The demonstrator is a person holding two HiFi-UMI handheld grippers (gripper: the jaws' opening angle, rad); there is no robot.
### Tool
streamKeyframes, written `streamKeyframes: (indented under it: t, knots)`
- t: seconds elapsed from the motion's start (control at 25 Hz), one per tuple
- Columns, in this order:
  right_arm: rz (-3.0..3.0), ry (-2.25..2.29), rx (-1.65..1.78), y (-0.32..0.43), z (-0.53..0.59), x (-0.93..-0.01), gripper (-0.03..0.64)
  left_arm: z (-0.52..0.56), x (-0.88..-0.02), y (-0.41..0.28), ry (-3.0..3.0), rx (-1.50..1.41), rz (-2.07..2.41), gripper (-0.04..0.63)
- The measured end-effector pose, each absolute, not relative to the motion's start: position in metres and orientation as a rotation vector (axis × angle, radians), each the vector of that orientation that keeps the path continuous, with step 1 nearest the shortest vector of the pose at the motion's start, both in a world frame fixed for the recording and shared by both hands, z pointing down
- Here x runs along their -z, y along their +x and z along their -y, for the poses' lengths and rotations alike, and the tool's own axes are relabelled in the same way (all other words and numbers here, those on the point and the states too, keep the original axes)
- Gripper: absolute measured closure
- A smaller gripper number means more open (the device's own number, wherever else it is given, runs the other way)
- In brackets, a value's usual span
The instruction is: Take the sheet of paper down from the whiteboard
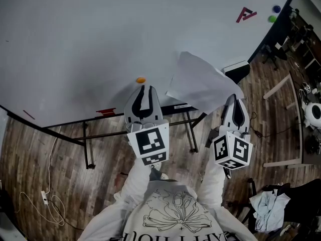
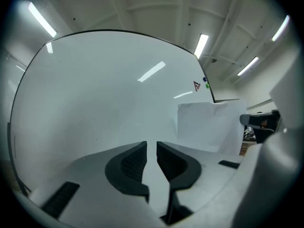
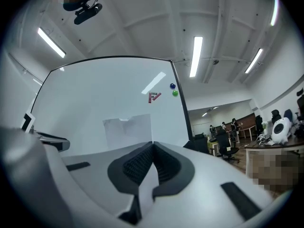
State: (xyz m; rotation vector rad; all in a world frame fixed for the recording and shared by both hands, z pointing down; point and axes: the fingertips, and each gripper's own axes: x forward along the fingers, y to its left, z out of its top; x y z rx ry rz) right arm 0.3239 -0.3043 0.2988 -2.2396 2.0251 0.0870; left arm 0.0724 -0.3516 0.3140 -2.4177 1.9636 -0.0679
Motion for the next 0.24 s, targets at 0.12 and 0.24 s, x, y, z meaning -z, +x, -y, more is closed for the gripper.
streamKeyframes:
  t: [0.12,0.24]
  knots:
    - [-2.034,-2.235,-0.084,0.3241,0.305,-0.3002,0.614,0.3521,-0.3152,0.0748,-2.417,0.073,-1.962,0.534]
    - [-2.037,-2.234,-0.081,0.3256,0.3054,-0.3021,0.614,0.3529,-0.3168,0.0773,-2.419,0.075,-1.961,0.534]
